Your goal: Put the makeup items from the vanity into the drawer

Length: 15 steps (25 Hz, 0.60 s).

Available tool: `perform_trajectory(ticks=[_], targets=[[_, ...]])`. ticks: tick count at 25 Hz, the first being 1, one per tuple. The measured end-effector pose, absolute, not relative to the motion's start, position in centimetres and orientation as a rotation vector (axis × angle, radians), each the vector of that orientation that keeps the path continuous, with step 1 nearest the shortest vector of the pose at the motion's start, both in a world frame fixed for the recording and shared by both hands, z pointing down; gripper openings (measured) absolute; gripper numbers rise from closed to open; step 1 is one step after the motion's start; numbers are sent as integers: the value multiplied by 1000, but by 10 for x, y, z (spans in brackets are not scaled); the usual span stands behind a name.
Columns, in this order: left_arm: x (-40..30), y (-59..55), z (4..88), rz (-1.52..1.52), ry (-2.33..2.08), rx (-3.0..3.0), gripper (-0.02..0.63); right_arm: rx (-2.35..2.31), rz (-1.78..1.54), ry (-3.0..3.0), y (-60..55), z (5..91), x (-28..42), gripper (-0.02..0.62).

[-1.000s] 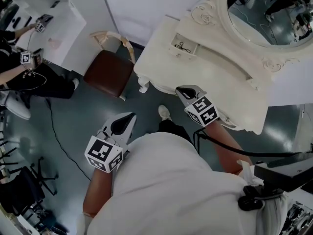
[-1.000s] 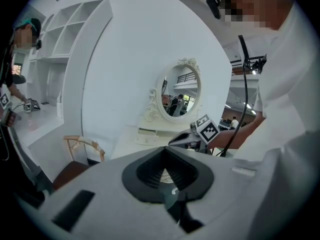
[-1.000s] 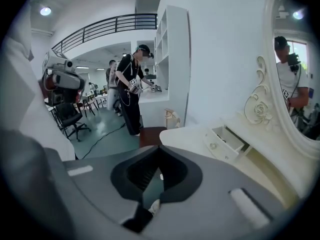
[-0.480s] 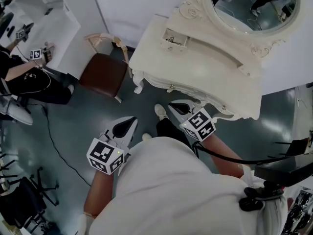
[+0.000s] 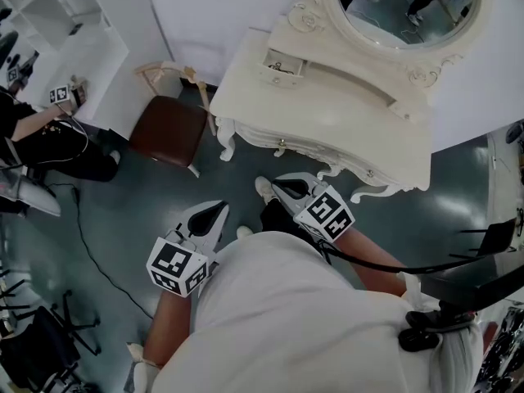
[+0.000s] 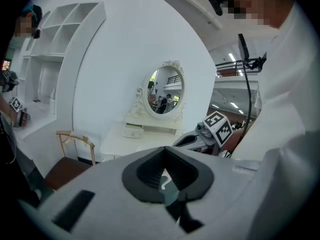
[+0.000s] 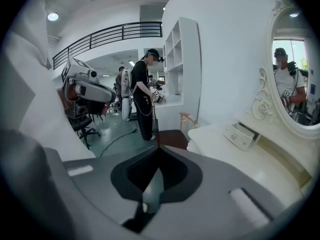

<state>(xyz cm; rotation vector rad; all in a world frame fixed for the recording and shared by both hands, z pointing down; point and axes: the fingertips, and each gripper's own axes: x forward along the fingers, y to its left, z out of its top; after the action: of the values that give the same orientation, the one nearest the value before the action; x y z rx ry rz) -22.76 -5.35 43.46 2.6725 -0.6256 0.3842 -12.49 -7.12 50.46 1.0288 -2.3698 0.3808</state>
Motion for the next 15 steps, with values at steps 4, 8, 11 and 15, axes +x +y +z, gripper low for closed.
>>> perform_trajectory(ticks=[4,8,11,15], targets=[[-233,-48,434,388,-635,2669,0,1018,362,-2383,-67,501,-133,0],[-236,-43,435,386,-645,2670,0,1010,343,-2392,-64,498,-138,0],[-239,-39,434,386,-652,2671,0,995,327,-2397,-60,496,-143,0],[-240,-36,435,393,-654,2675,0,985,311,-2402,-59,494,-146,0]])
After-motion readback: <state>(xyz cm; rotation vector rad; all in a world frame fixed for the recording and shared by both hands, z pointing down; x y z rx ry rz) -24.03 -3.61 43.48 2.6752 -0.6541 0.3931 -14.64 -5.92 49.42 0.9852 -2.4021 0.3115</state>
